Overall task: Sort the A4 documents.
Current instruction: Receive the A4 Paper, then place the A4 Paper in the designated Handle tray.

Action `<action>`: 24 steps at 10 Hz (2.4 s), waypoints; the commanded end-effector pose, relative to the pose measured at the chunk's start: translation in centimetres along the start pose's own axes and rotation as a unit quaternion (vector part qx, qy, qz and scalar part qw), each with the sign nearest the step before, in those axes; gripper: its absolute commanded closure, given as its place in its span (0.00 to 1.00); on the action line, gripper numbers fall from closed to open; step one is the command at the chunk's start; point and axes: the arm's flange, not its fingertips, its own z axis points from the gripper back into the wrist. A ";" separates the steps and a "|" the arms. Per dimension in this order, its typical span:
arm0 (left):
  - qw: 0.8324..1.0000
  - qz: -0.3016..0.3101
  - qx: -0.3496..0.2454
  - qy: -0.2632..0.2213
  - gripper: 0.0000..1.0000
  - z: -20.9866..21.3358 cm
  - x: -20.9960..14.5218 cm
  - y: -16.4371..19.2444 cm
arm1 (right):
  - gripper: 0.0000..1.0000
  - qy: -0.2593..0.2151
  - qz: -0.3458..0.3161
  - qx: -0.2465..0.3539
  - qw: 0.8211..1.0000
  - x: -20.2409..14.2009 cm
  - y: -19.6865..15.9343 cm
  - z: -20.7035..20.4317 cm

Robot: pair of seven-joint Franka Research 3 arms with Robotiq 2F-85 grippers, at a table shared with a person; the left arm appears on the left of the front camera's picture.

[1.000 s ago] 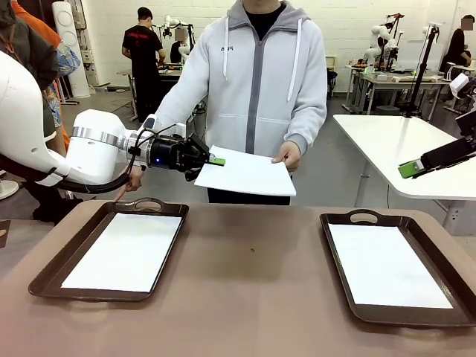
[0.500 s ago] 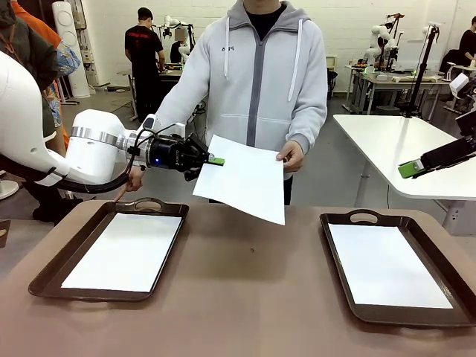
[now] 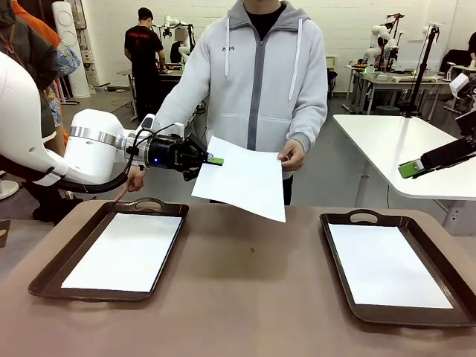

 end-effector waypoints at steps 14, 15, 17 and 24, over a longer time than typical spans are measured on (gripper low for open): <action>0.981 -0.079 0.111 0.136 0.99 5.8 -2.0 -2.8 | 0.00 0.000 0.002 0.000 1.000 -0.1 0.0 0.0; 0.980 -0.068 0.125 0.136 0.99 7.4 -3.3 -2.5 | 0.00 0.000 0.002 0.000 1.000 -0.1 0.0 0.0; 0.982 -0.041 0.142 0.113 0.99 10.9 -5.5 -1.1 | 0.00 0.000 0.002 0.000 1.000 -0.1 0.0 0.0; 0.973 -0.003 0.217 0.076 0.99 18.0 -6.3 7.9 | 0.00 0.000 0.002 0.000 1.000 -0.1 0.0 0.0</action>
